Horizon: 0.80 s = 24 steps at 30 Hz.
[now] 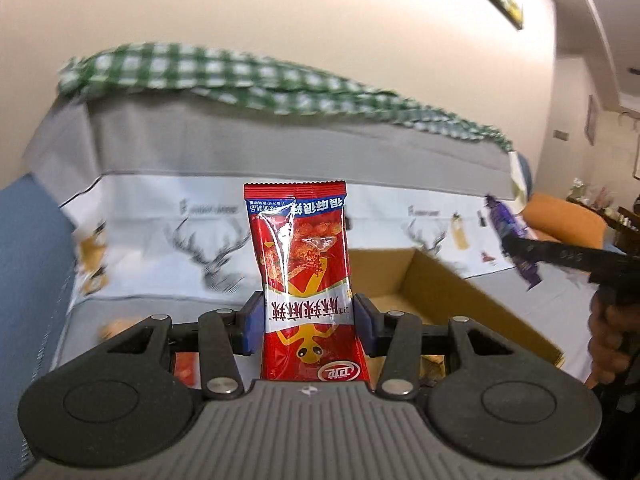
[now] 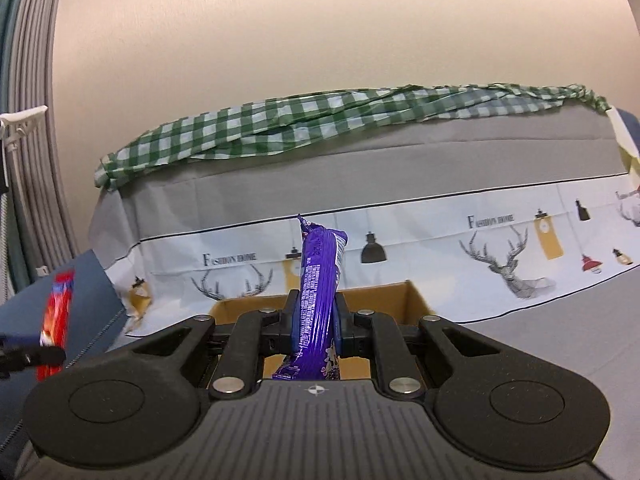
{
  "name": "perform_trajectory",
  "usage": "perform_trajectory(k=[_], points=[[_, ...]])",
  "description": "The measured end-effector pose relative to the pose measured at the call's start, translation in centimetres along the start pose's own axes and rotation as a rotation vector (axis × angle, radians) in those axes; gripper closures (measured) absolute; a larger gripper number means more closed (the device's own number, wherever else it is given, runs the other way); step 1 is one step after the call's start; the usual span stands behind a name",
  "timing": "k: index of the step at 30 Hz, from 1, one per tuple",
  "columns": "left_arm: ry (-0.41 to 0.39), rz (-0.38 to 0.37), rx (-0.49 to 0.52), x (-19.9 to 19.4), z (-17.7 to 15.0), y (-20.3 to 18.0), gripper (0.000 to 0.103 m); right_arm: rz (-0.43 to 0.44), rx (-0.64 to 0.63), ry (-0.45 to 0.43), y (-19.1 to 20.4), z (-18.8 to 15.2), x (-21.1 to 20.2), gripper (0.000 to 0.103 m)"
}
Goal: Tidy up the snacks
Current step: 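Carry both packets over the box and release them inside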
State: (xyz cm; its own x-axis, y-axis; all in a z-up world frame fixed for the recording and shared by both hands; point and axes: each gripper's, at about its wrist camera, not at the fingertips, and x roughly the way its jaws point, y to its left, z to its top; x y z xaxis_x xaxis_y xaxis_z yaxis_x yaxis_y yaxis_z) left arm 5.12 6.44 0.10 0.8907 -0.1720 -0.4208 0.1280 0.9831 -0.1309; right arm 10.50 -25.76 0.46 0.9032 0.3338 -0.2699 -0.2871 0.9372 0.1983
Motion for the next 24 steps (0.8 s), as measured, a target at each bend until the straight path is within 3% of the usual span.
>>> perform_trajectory(k=[9,17,19,20,21,23,24], points=[[-0.002,-0.114,0.002,6.4,2.0,-6.1,0.052,-0.050,0.021,0.009,-1.4,0.6,-0.4,0.087],[0.056,-0.116,0.034,9.8,1.2,-8.7,0.051,-0.080,-0.009,0.015,-0.9,0.7,-0.5,0.087],[0.054,-0.133,0.033,9.6,0.9,-8.6,0.033,-0.091,-0.017,0.025,-0.7,0.7,-0.2,0.086],[0.053,-0.145,0.032,9.6,1.0,-8.5,0.020,-0.103,-0.016,0.029,-0.6,0.7,0.0,0.079],[0.035,-0.143,0.031,9.5,1.0,-8.4,0.019,-0.120,-0.014,0.034,-0.5,0.7,0.1,0.059],[-0.006,-0.134,0.032,9.0,1.1,-8.2,0.019,-0.157,0.002,0.035,-0.4,0.6,0.4,0.038],[-0.020,-0.131,0.026,8.9,1.1,-7.9,0.019,-0.164,0.011,0.030,-0.4,0.6,0.4,0.038]])
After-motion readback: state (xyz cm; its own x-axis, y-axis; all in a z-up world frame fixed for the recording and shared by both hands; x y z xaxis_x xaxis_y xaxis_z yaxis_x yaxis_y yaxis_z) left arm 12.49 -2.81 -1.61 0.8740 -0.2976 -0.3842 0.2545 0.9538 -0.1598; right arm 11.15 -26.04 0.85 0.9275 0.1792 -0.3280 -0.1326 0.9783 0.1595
